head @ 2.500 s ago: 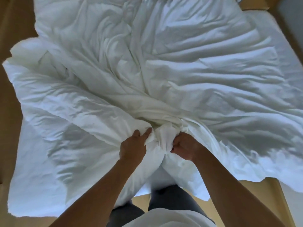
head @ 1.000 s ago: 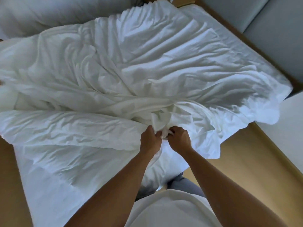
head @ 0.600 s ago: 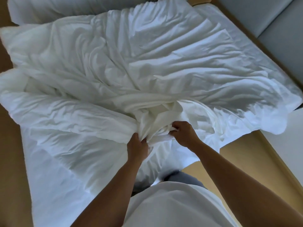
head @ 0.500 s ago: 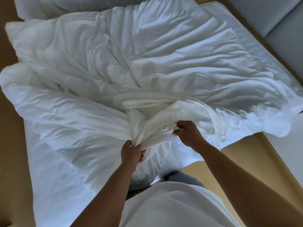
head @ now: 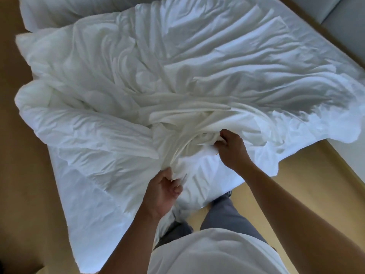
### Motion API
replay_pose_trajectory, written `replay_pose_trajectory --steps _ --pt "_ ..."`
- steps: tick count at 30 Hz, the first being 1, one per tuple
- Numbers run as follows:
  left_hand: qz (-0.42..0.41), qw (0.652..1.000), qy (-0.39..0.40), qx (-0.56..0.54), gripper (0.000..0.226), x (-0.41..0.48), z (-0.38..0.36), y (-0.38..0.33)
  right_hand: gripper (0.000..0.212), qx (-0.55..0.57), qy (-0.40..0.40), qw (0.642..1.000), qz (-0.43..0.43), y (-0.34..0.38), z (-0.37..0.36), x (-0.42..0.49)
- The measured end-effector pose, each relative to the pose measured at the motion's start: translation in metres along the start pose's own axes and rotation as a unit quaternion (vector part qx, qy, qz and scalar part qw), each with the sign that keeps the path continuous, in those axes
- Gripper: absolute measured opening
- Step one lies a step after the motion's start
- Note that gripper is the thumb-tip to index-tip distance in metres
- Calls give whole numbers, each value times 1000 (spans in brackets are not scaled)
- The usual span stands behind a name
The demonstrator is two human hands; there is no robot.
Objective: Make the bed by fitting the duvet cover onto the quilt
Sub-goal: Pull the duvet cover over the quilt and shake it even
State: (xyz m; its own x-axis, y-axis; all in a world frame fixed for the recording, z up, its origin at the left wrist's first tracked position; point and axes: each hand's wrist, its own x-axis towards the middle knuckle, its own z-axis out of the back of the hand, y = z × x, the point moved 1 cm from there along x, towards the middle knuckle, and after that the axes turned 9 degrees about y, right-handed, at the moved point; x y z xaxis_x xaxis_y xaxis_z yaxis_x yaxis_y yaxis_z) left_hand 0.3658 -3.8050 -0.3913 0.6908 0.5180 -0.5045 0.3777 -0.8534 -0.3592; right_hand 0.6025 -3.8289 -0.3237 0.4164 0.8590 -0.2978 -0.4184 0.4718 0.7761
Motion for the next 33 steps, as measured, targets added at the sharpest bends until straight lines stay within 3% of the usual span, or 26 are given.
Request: replay_pose_trajectory --steps 2,4,7,10,13,16,20,22,25,27,29,33 --pt "43 997 -31 48 28 -1 -3 7 21 -46 -20 997 55 8 -11 -17" --pt "60 984 -124 111 28 -1 3 13 16 -70 -28 991 109 10 -17 -35" --pt "79 975 -188 90 28 -3 24 10 4 -84 -70 987 120 -3 -19 -57" --pt "105 974 -172 107 18 -3 37 6 10 -75 -97 990 63 -11 -30 -69" --pt "103 968 -121 195 14 3 26 -13 12 -121 -63 985 105 -8 -42 -78" --pt "9 961 -113 252 49 24 13 -66 14 -138 -57 979 137 -7 -41 -82" --pt "3 997 49 58 57 38 13 -96 20 -118 -76 982 126 -8 -50 -84" --pt "10 1000 -14 27 49 27 38 -80 22 -69 -103 989 84 -16 -52 -81" --pt "-18 984 -179 11 35 -10 100 -49 22 35 -108 993 4 -22 -64 -75" --pt "-20 974 -225 -15 39 -28 125 -33 28 53 -99 994 -15 -20 -78 -73" --pt "-2 977 -212 -27 48 -35 129 -23 24 58 -87 994 -31 -17 -85 -70" --pt "-14 993 -111 -31 68 -28 109 -52 10 -1 -43 999 -8 -27 -70 -73"
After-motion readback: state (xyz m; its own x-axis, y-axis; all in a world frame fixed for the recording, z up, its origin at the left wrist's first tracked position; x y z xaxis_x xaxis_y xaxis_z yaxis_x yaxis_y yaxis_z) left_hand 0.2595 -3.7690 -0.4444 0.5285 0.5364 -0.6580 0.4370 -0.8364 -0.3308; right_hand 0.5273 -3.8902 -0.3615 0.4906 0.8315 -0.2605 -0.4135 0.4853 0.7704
